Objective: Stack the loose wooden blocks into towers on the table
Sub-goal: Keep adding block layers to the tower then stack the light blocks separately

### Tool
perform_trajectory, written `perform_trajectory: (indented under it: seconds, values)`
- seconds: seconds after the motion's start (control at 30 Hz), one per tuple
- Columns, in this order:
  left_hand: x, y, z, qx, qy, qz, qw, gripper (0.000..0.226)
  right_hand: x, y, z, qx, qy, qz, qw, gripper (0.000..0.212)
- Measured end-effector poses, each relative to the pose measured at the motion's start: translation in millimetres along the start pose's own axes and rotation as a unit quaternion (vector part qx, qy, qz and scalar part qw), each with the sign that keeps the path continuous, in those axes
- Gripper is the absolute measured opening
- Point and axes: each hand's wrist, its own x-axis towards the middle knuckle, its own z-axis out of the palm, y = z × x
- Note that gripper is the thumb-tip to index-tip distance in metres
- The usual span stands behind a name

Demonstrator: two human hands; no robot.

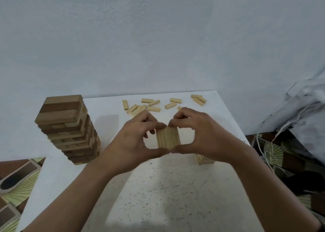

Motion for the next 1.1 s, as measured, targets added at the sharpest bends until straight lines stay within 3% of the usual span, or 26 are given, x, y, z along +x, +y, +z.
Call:
perform_trajectory:
  seconds: [0.17, 0.37, 0.6, 1.1]
  values:
    - [34, 28, 42, -0.002, -0.036, 0.001, 0.999, 0.062, -29, 41, -35, 0.018, -0.006, 0.060, 0.998, 0.056]
    - [56, 53, 91, -0.035, -0.028, -0.009, 0.999, 0.065, -53, 86, -58, 0.011, -0.051, 0.120, 0.991, 0.054]
    - [60, 52, 109, -0.031, -0.016, -0.028, 0.999, 0.080, -53, 105, -57, 0.005, -0.074, 0.122, 0.990, 0.051]
    - [51, 34, 124, -0.005, -0.007, -0.049, 0.999, 0.076, -50, 118, -48, 0.017, -0.090, 0.122, 0.988, 0.052]
